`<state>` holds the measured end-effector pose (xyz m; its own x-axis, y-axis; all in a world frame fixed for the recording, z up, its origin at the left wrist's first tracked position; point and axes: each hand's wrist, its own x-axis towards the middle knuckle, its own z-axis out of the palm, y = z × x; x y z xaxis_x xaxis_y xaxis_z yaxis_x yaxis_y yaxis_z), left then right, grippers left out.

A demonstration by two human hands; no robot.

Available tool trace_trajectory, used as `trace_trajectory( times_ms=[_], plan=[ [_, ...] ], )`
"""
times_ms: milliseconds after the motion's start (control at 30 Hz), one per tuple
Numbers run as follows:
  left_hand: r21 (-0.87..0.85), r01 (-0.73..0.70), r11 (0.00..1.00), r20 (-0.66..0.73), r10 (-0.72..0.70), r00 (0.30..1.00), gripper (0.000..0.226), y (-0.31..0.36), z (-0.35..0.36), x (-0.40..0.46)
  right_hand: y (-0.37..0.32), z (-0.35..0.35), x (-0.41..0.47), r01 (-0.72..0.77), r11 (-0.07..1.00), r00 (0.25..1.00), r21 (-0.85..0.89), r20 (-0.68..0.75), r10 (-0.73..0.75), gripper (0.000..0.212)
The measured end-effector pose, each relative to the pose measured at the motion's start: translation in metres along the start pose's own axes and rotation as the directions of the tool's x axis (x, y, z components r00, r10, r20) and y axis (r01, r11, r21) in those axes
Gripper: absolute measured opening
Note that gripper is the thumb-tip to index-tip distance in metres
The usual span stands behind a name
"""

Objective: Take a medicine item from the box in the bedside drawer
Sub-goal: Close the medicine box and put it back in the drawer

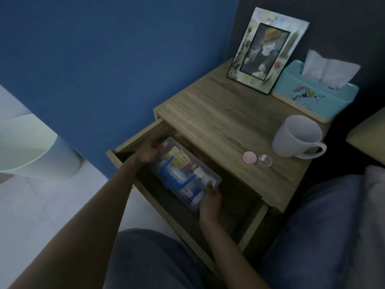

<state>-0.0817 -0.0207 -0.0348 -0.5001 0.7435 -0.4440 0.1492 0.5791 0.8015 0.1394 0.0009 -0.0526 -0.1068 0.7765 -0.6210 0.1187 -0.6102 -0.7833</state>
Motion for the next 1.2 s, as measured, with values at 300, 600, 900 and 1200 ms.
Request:
trace_trajectory(
  times_ms=[300, 600, 900, 1200],
  plan=[
    [-0.015, 0.027, 1.000, -0.008, -0.028, 1.000, 0.016, 0.002, 0.002, -0.005, 0.003, -0.006, 0.004, 0.013, 0.999, 0.998, -0.047, 0.066, -0.010, 0.038],
    [0.145, -0.041, 0.989, -0.300, 0.084, 0.950, 0.038, 0.019, 0.010, -0.044, -0.022, -0.034, -0.041, 0.418, 0.816, 0.904, -0.400, 0.275, -0.328, 0.056],
    [-0.065, 0.137, 0.988, -0.531, -0.151, 0.834, 0.074, -0.005, 0.024, -0.104, -0.089, -0.034, 0.008, 0.722, 0.035, 0.633, -0.691, 0.639, -0.437, 0.083],
    [-0.123, 0.056, 0.991, -0.549, -0.115, 0.828, 0.080, 0.005, 0.030, -0.095, -0.095, -0.021, 0.034, 0.674, -0.001, 0.698, -0.739, 0.637, -0.328, 0.087]
  ],
)
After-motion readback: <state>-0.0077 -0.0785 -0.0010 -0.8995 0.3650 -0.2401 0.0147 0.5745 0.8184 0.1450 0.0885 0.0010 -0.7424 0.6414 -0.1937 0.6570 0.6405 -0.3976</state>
